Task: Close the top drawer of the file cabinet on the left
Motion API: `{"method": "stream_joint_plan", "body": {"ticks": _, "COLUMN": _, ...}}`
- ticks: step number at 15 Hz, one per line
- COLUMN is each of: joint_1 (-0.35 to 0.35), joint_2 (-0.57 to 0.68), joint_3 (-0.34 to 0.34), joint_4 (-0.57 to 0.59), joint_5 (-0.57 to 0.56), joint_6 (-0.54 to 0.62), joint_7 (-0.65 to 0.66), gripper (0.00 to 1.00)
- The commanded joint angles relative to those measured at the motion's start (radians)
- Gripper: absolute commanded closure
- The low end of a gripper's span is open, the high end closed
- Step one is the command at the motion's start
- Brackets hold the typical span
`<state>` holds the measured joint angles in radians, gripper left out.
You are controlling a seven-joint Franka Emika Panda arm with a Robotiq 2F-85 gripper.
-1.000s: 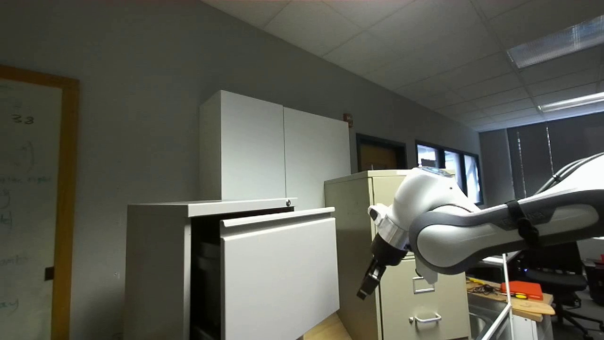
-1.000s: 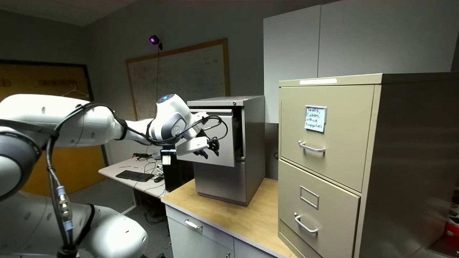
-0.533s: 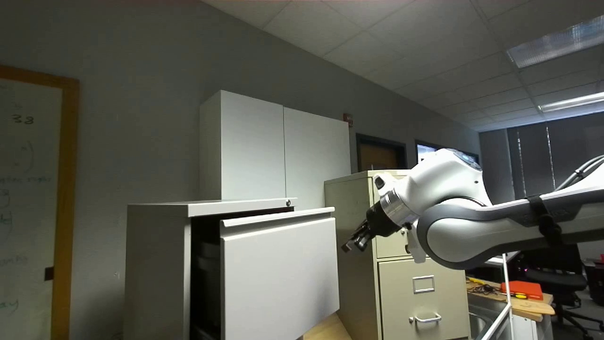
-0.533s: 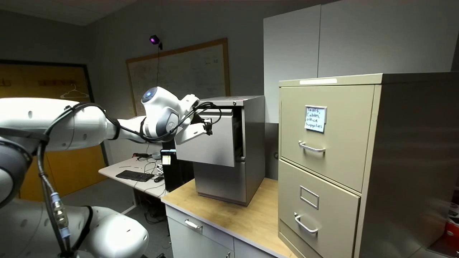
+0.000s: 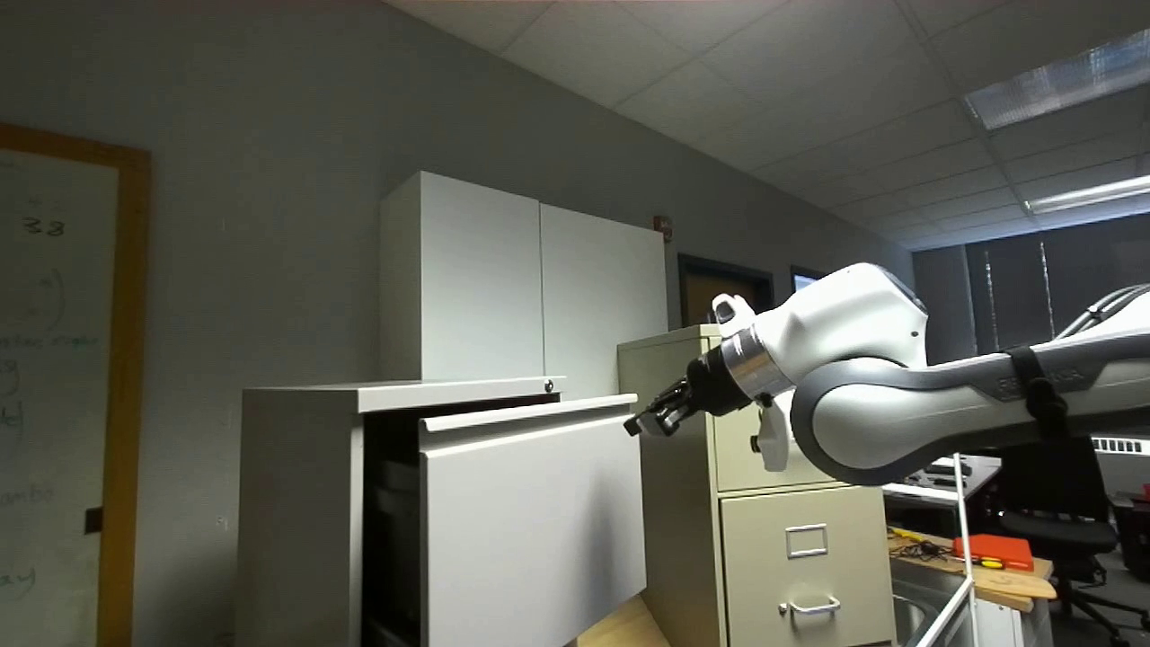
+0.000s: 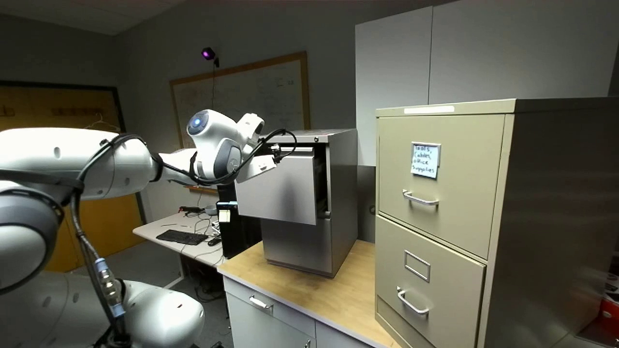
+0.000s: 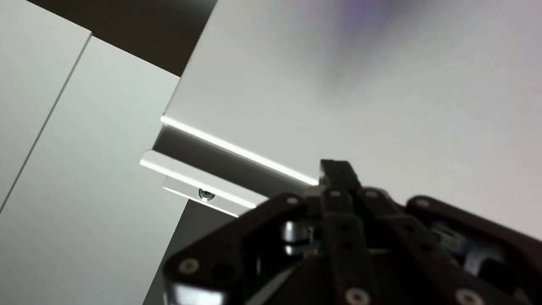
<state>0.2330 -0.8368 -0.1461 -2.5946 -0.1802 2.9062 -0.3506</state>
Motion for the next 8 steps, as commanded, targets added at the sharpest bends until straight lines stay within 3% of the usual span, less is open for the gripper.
{"method": "stream_joint_plan", "body": {"ticks": 1, "joint_1": 0.096, "joint_2": 0.063, "joint_3": -0.070, "joint_4": 0.065, "joint_5": 0.044, "joint_6": 0.015, "joint_7": -0.051, "gripper": 1.00}}
{"method": "stream_joint_plan", "body": {"ticks": 8, "joint_1": 0.254, "joint_2": 0.173, "joint_3": -0.167, "joint_4": 0.169, "joint_5": 0.121, "joint_6": 0.044, "joint_7": -0.098, "gripper": 1.00}}
